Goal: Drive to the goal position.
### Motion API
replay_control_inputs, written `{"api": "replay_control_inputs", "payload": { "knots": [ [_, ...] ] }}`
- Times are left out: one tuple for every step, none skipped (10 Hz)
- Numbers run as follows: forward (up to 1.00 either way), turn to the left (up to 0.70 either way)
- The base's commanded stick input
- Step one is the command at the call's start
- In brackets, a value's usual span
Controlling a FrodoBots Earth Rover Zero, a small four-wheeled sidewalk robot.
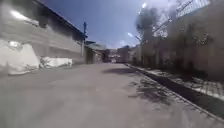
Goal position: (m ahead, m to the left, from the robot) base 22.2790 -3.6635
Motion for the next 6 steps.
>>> {"api": "replay_control_inputs", "payload": {
  "knots": [
    [1.0,0.0],
    [1.0,0.0],
    [1.0,0.0],
    [1.0,0.0],
    [1.0,0.17],
    [1.0,0.12]
  ]
}}
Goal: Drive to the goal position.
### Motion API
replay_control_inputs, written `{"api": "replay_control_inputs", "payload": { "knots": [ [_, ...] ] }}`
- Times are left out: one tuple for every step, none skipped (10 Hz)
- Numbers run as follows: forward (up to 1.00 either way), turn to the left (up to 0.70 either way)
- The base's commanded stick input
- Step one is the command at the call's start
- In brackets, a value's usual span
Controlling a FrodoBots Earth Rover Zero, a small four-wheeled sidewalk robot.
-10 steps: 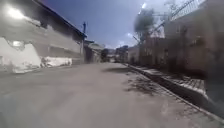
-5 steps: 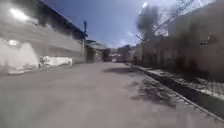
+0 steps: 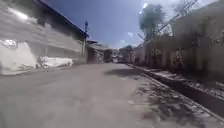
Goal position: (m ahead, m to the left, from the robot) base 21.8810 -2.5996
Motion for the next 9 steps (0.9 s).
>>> {"api": "replay_control_inputs", "payload": {
  "knots": [
    [1.0,-0.3],
    [1.0,-0.37],
    [1.0,-0.36],
    [1.0,-0.37],
    [1.0,-0.38],
    [1.0,-0.3],
    [1.0,0.0],
    [1.0,0.0],
    [1.0,0.0]
  ]
}}
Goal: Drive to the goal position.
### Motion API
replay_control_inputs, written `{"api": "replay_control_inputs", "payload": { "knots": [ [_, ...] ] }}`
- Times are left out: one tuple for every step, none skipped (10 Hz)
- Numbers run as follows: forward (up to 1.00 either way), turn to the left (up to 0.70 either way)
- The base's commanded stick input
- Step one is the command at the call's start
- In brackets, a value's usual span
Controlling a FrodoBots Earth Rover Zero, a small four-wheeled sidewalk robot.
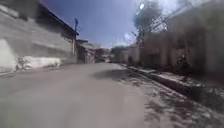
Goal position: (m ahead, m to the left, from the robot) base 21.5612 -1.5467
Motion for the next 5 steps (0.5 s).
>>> {"api": "replay_control_inputs", "payload": {
  "knots": [
    [1.0,0.0],
    [1.0,0.0],
    [1.0,0.0],
    [1.0,0.0],
    [1.0,0.0]
  ]
}}
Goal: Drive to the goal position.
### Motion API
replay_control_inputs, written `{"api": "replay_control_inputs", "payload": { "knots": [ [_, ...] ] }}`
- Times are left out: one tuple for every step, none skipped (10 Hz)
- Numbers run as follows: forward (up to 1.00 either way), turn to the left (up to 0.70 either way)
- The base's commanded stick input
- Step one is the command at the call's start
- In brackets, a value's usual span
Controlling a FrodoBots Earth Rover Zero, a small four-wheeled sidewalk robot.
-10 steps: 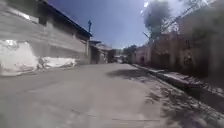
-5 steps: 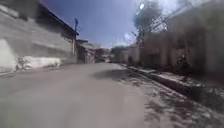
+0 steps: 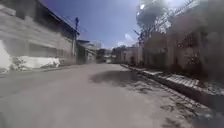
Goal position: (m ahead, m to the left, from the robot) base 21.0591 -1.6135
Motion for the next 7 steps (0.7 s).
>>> {"api": "replay_control_inputs", "payload": {
  "knots": [
    [1.0,0.0],
    [1.0,0.0],
    [1.0,0.0],
    [1.0,-0.03],
    [1.0,-0.04],
    [1.0,-0.32],
    [1.0,-0.38]
  ]
}}
